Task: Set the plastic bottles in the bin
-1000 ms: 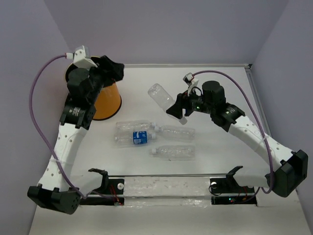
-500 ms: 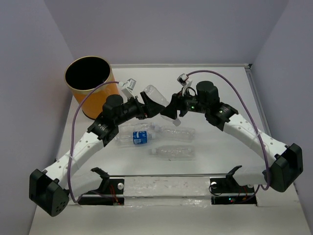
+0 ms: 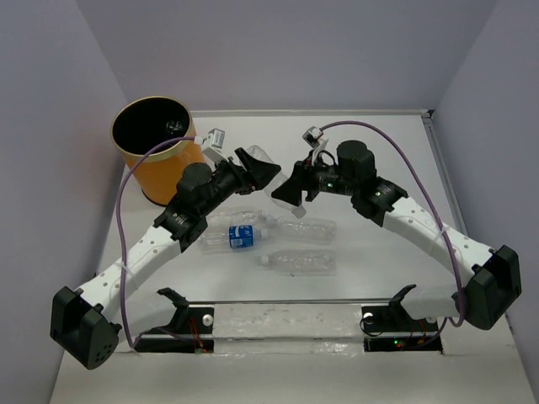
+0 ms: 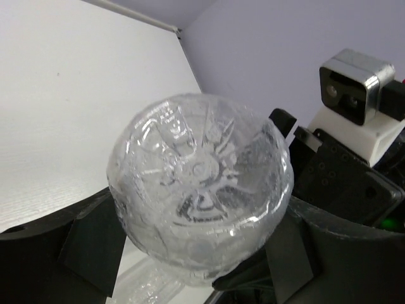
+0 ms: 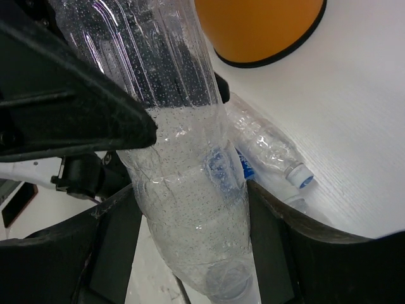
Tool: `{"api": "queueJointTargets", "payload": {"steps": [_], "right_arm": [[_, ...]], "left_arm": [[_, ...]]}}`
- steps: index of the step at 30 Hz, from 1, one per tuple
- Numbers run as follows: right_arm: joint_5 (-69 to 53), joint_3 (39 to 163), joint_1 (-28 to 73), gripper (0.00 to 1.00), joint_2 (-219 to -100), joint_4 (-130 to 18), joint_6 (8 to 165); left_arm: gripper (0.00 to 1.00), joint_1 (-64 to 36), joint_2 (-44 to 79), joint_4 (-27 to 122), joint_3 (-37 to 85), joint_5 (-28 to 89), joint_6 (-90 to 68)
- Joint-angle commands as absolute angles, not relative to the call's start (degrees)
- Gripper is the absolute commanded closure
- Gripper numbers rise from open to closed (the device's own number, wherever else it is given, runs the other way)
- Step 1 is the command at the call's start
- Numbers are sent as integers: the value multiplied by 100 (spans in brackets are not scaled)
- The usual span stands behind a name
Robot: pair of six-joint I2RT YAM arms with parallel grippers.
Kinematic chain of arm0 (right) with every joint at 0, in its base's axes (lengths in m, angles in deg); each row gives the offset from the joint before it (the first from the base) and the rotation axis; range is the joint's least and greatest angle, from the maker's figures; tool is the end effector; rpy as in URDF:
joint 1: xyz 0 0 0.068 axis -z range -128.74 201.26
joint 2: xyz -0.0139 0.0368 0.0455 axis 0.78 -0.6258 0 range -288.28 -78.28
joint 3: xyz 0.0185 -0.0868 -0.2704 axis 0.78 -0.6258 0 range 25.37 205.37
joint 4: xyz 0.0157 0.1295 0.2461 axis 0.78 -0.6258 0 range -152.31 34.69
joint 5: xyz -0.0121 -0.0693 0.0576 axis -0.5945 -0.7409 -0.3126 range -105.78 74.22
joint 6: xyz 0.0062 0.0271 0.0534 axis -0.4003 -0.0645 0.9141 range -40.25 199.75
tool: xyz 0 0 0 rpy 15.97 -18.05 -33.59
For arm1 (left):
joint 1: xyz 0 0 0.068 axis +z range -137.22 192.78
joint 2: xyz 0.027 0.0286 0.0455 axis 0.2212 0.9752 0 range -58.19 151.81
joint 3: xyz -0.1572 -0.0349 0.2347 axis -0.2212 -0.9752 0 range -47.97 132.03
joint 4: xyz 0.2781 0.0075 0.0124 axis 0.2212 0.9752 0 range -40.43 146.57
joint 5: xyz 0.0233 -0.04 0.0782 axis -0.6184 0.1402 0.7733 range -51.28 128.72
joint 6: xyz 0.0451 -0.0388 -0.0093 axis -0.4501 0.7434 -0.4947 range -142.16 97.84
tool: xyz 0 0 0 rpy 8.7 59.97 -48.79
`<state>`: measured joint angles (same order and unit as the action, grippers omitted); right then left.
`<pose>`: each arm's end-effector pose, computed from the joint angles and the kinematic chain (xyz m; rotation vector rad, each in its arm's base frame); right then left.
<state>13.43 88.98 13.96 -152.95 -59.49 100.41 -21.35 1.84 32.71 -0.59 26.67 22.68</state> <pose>0.2459 0.2147 0.3586 -0.6594 1.8542 1.1544 0.2176 -0.1587 0.3623 0.0322 1.6351 -1.2445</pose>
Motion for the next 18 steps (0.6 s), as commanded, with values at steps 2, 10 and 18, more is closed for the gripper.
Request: {"api": "queueJointTargets", "payload": {"steps": [2, 10, 18], "right_arm": [[1657, 8733, 1302, 62, -15140, -5592, 10137], [1648, 8566, 1302, 62, -15061, -5390, 10225], [1753, 8487, 1302, 18, -14868, -5416, 10277]], "left_arm": [[12, -2176, 9, 2786, -182, 3580, 2153], [37, -2220, 35, 2496, -244, 3608, 2126], [56, -2168, -71, 3109, 396, 4301, 1654]]}}
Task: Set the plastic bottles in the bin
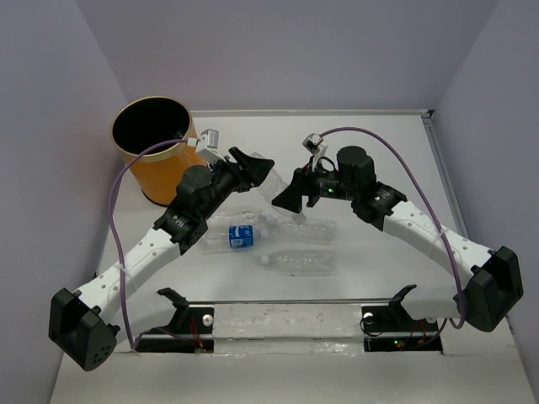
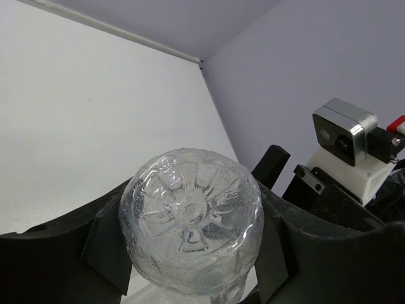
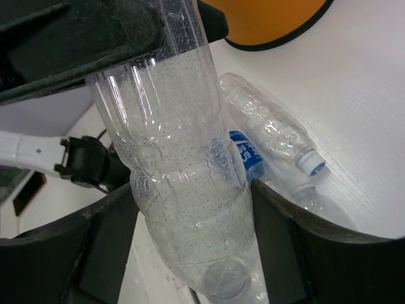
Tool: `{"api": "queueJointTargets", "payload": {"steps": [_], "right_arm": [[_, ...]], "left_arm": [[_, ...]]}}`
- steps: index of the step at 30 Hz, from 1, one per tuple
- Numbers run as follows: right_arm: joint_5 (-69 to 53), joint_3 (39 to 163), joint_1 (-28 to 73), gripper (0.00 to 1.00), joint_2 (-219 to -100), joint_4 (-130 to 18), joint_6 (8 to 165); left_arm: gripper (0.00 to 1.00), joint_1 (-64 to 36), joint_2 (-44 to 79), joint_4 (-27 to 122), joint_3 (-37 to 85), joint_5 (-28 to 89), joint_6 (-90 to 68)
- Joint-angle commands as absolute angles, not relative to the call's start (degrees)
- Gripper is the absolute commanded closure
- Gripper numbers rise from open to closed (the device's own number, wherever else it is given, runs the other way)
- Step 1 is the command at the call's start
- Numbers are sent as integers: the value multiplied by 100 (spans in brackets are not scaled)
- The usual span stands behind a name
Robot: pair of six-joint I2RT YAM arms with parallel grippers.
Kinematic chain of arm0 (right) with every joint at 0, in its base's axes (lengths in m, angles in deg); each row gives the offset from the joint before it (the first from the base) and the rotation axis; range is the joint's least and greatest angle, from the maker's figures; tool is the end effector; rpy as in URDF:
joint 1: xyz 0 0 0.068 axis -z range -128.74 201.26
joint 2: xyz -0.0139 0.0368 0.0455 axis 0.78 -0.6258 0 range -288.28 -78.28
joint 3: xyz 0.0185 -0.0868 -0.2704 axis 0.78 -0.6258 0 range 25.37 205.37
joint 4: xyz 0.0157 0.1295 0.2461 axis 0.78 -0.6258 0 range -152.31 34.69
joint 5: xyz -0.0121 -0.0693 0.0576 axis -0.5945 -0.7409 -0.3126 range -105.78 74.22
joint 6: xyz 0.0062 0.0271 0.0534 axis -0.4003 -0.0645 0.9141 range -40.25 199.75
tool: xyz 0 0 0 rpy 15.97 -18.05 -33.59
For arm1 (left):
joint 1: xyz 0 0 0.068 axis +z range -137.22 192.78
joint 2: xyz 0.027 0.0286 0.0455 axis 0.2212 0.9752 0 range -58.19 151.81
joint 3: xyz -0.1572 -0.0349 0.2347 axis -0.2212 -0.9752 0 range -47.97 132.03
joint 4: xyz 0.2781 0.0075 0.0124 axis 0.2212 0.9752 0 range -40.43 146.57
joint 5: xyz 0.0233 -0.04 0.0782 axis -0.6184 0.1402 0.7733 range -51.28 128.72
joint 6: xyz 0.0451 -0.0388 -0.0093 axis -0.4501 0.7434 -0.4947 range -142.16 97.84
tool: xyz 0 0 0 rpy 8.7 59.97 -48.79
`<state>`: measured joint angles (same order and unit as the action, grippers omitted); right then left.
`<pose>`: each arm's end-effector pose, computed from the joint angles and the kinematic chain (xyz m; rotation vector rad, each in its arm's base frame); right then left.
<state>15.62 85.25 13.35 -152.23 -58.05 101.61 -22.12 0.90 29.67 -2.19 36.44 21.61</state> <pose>0.2388 0.2154 0.3408 -0.6803 1.8885 1.2059 0.2169 -0.1534 0.3618 -0.0860 1.5599 -1.1350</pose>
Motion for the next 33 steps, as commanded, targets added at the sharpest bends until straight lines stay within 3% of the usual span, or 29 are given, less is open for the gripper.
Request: {"api": "queueJointTargets", "payload": {"steps": [1, 6, 14, 26, 29, 30, 33], "right_arm": [[1771, 8461, 1302, 12, -14807, -5443, 10199], [1639, 8110, 1302, 9, -14385, -6048, 9795], [1112, 7380, 1302, 15, -14086, -6374, 9574], [-232, 7423, 1302, 16, -14419, -7156, 9311], [-873, 7467, 1302, 11, -14630, -7507, 9319], [-1031, 7467, 1302, 8, -14700, -7560, 9328], [-1507, 7529, 1302, 2, -15034, -7780, 9346]], "left_arm": [[56, -2124, -62, 3520, 598, 4581, 1521], [56, -1308, 87, 4472, 2142, 4988, 1028], [56, 862, 930, 5387, 4209, 5522, 563], [49, 1594, 1748, 5107, 3958, 7360, -159], [38, 1594, 1828, 5001, 3677, 7563, -238], [25, 1603, 1836, 4845, 3615, 7555, -264], [3, 1603, 1845, 4834, 3536, 7362, -238]]}}
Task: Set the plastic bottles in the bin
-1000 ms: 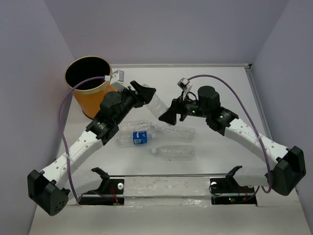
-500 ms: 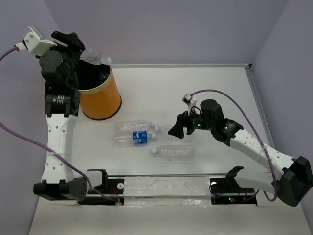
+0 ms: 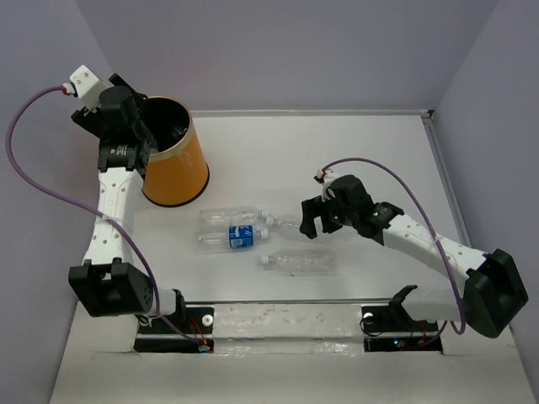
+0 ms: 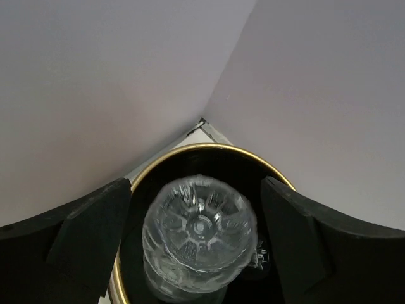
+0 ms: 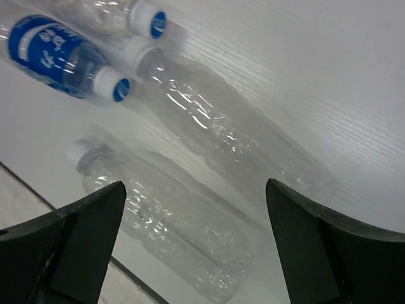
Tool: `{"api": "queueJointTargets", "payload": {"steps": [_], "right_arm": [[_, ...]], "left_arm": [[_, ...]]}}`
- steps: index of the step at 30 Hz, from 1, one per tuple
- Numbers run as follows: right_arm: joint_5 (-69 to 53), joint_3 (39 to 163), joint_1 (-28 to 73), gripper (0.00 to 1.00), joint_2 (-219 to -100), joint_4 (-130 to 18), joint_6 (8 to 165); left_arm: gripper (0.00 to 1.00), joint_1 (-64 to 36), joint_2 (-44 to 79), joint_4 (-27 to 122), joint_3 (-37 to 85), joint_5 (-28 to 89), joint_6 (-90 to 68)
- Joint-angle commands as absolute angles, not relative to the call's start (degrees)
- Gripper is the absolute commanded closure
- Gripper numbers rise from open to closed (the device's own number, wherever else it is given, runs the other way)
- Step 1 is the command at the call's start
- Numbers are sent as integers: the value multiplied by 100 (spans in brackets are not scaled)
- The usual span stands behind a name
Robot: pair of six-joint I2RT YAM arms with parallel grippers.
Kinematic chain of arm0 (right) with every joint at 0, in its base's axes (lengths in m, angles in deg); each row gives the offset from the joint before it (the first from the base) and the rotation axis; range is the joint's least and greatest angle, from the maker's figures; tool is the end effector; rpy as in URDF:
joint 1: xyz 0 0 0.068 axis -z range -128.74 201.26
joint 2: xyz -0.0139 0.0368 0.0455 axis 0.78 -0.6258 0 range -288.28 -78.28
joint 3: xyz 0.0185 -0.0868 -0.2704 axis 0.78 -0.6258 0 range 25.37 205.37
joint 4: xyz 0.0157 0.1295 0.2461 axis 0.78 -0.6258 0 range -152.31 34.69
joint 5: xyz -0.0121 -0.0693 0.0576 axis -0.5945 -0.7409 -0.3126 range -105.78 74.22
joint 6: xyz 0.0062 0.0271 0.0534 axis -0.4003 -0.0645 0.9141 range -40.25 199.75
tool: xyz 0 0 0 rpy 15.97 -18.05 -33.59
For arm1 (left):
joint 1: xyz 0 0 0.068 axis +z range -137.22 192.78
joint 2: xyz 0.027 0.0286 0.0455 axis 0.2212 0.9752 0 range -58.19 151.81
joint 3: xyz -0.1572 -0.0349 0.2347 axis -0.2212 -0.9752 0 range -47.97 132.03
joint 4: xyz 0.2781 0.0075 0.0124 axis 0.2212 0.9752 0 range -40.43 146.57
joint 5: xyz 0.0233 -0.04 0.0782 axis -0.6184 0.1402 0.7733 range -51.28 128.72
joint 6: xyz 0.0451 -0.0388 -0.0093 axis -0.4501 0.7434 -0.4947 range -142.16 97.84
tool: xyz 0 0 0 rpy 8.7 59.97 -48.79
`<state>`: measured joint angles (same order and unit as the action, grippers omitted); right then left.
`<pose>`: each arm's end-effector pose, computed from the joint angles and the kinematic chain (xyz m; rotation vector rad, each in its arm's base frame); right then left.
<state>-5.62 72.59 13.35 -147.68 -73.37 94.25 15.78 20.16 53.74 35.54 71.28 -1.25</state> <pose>0.2155 0.1777 0.2521 -0.5719 2.2828 0.6691 0.3307 0.0414 0.4693 -0.7441 1.3704 0.1946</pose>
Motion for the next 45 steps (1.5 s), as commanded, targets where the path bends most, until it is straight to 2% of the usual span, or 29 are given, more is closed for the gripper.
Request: {"api": "queueJointTargets", "payload": {"steps": [1, 10, 13, 15, 19, 24, 28, 38, 45], "right_arm": [[-1542, 7599, 1302, 1, -15104, -7833, 9320], [-1965, 7906, 1302, 0, -15720, -8211, 8863], [-1780, 8126, 1302, 0, -16027, -8413, 8608], [-1736, 8258, 1302, 0, -16237, -8501, 8459], [-1744, 8626, 1302, 0, -16528, -8746, 8151], [-1832, 9242, 1302, 0, -16687, -9704, 7545], [-1816, 9576, 1250, 0, -16801, -10127, 7211], [-295, 10314, 1179, 0, -17688, -10215, 6657], [-813, 10754, 1179, 0, -18295, -10505, 6428]], "left_arm": [[1, 1603, 1837, 4843, 3509, 7248, -212], [1, 1585, 1029, 4860, 3061, 5307, 297], [1, 1507, 660, 4878, 2771, 4349, 456], [1, 1367, 353, 4931, 2518, 3306, 596], [1, 980, 45, 4939, 1998, 2433, 685], [1, 251, -334, 5124, 1436, 2246, 466], [1, 56, -659, 5142, 1066, 2097, 465], [1, 38, -1353, 5133, 468, 1675, 518], [1, 30, -1661, 5203, 258, 1561, 439]]}}
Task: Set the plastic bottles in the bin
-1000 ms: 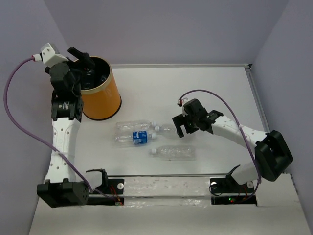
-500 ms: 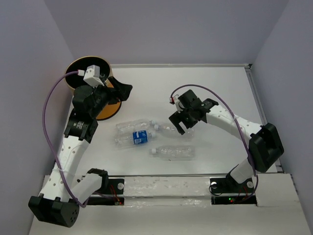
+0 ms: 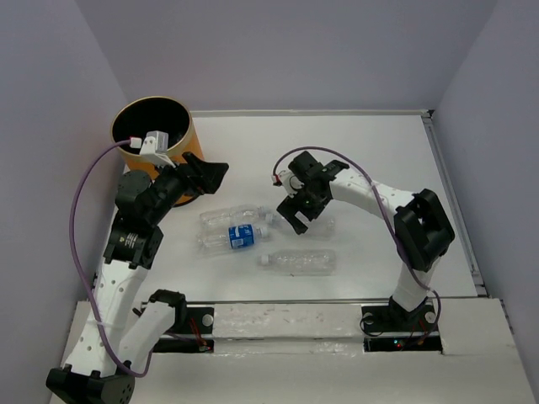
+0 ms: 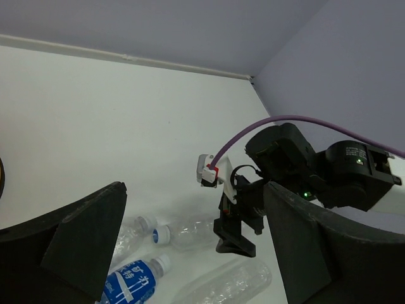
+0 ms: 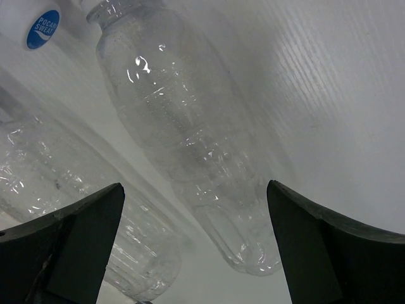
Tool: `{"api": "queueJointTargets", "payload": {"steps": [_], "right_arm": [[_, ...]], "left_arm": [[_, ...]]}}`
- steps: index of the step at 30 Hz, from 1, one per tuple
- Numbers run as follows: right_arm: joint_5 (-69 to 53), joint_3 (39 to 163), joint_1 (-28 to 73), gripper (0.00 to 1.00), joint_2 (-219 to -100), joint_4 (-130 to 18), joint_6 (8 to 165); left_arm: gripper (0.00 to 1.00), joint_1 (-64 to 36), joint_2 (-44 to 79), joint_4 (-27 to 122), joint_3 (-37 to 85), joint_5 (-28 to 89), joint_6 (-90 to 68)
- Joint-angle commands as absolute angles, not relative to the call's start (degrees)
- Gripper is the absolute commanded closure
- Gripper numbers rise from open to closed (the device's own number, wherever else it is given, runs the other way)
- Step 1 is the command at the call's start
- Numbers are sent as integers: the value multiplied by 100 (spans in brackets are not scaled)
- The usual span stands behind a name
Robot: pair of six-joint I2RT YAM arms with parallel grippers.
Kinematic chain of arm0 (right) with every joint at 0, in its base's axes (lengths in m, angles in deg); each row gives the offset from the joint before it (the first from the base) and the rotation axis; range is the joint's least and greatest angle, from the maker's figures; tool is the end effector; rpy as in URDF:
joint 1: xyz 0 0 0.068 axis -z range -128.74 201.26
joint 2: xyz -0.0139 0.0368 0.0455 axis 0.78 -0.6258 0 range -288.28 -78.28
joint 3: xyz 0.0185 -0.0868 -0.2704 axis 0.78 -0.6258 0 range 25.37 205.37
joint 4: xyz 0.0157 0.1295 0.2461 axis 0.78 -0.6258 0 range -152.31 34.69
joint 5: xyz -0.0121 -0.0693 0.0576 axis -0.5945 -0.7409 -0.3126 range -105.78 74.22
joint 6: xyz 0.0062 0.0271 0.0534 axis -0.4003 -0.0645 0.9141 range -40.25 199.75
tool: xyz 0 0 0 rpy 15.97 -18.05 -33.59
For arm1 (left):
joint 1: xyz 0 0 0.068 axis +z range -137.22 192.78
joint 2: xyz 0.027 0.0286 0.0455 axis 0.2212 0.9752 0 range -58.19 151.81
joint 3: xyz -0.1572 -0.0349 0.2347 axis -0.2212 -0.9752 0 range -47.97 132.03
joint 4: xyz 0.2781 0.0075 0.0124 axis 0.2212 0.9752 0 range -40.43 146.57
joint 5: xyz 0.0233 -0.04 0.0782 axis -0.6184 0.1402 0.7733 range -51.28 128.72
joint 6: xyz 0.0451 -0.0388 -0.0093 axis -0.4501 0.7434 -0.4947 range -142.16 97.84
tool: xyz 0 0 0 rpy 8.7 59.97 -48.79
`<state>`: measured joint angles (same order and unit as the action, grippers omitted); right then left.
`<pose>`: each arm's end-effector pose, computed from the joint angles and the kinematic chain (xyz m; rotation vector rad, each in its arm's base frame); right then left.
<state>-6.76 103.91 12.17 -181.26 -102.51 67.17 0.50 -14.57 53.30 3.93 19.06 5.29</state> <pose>0.2934 0.2473 0.2164 -1.2738 2.5476 0.3242 0.1799 -0.0545 0.4104 0.0823 1.5483 -0.8090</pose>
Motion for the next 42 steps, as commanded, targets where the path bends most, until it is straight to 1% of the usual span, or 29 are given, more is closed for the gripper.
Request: {"api": "queueJointTargets", "payload": {"steps": [1, 4, 7, 12, 13, 16, 17, 18, 20, 24, 27, 28, 30, 34, 36, 40, 42], "right_arm": [[-874, 10763, 1179, 0, -18339, -10488, 6428], [-954, 10720, 1179, 0, -18515, -10479, 6454], [-1024, 10510, 1179, 3, -18533, -10470, 6489], [-1270, 10114, 1179, 10, -18104, -10277, 6639], [-1305, 10113, 1179, 10, -18102, -10233, 6647], [-1498, 9920, 1179, 16, -17830, -10110, 6717], [-1542, 9833, 1179, 23, -17682, -10005, 6744], [-1543, 9797, 1179, 25, -17602, -9952, 6753], [-1761, 9700, 1179, 35, -17357, -9821, 6770], [-1929, 9568, 1179, 48, -17022, -9557, 6814], [-1920, 9463, 1179, 53, -16732, -9407, 6858], [-1947, 9419, 1179, 57, -16609, -9389, 6885], [-2069, 9401, 1179, 58, -16477, -9363, 6972], [-2255, 9506, 1179, 61, -15898, -9258, 7262], [-2035, 9515, 1179, 61, -15660, -9012, 7377], [-1675, 9191, 1179, 61, -15071, -8231, 7939], [-1306, 8866, 1179, 62, -14790, -7765, 8185]], "left_arm": [[1, 38, -1679, 5203, 231, 1543, 447], [1, 38, -1723, 5203, 169, 1508, 456], [1, 30, -1749, 5194, 143, 1481, 456], [1, 21, -1776, 5159, 72, 1490, 500], [1, 21, -1776, 5159, 72, 1490, 518], [1, 12, -1749, 5159, 99, 1420, 605], [1, 12, -1758, 5151, 108, 1411, 623], [1, 12, -1767, 5151, 116, 1402, 675], [1, 12, -1784, 5151, 134, 1341, 711], [1, 21, -1714, 5151, 169, 1174, 834], [1, 21, -1662, 5133, 99, 1130, 957], [1, 3, -1644, 5124, 38, 1086, 1018], [1, -5, -1609, 5089, -59, 1016, 1080], [1, -146, -1302, 4677, -253, 445, 1370], [1, -348, -1030, 4466, -262, 444, 1467], [1, -1165, -660, 3878, -314, 725, 1879], [1, -1411, -397, 3097, -454, 612, 2221]]}}
